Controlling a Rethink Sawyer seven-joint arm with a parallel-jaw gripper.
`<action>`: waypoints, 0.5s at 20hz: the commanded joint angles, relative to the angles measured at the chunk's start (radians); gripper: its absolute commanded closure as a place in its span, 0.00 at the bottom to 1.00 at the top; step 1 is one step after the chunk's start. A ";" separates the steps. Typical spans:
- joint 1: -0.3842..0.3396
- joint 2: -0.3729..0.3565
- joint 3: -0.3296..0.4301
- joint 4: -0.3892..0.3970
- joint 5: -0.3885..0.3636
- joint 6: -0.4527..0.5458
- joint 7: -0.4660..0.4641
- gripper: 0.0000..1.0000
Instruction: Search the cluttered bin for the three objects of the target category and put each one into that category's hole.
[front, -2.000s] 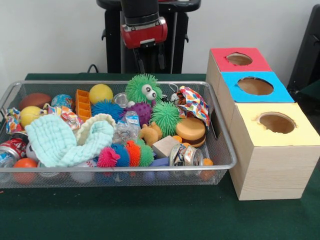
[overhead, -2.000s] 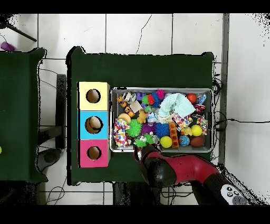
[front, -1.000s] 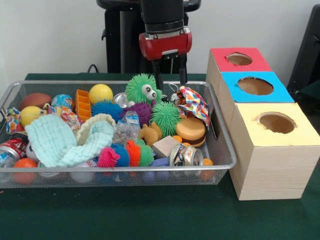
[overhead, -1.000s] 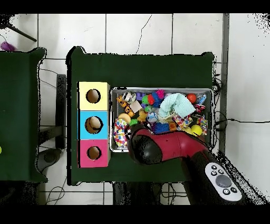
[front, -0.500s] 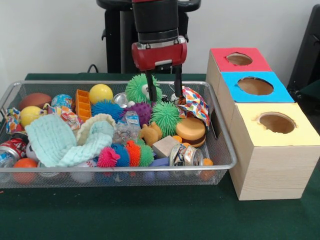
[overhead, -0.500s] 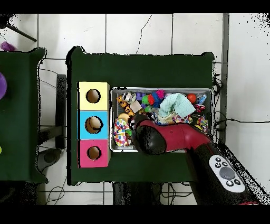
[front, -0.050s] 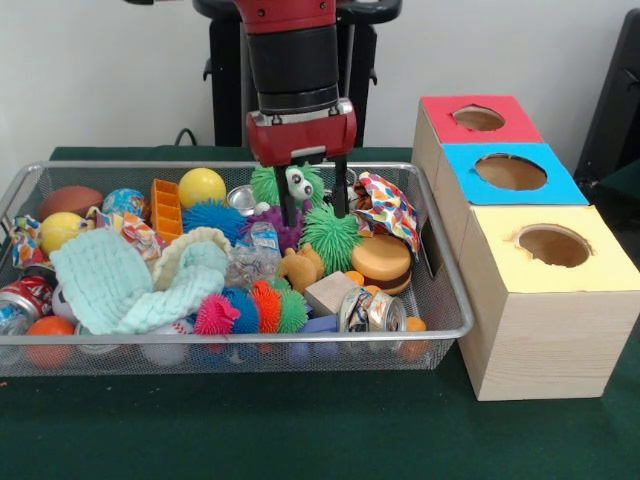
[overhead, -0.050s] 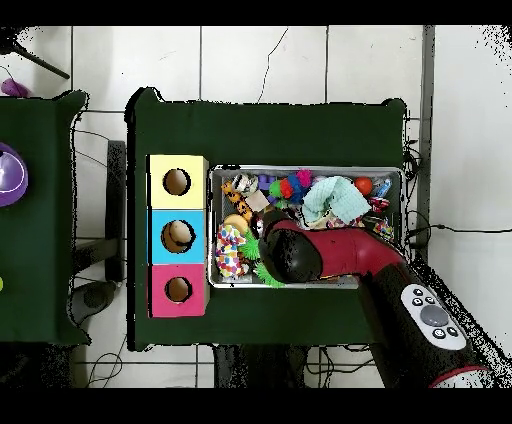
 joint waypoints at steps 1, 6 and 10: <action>0.026 0.080 -0.073 -0.097 -0.036 0.006 0.081 0.00; 0.046 0.113 -0.111 -0.091 -0.051 -0.075 0.113 0.00; 0.055 0.144 -0.131 -0.103 -0.060 -0.125 0.110 0.00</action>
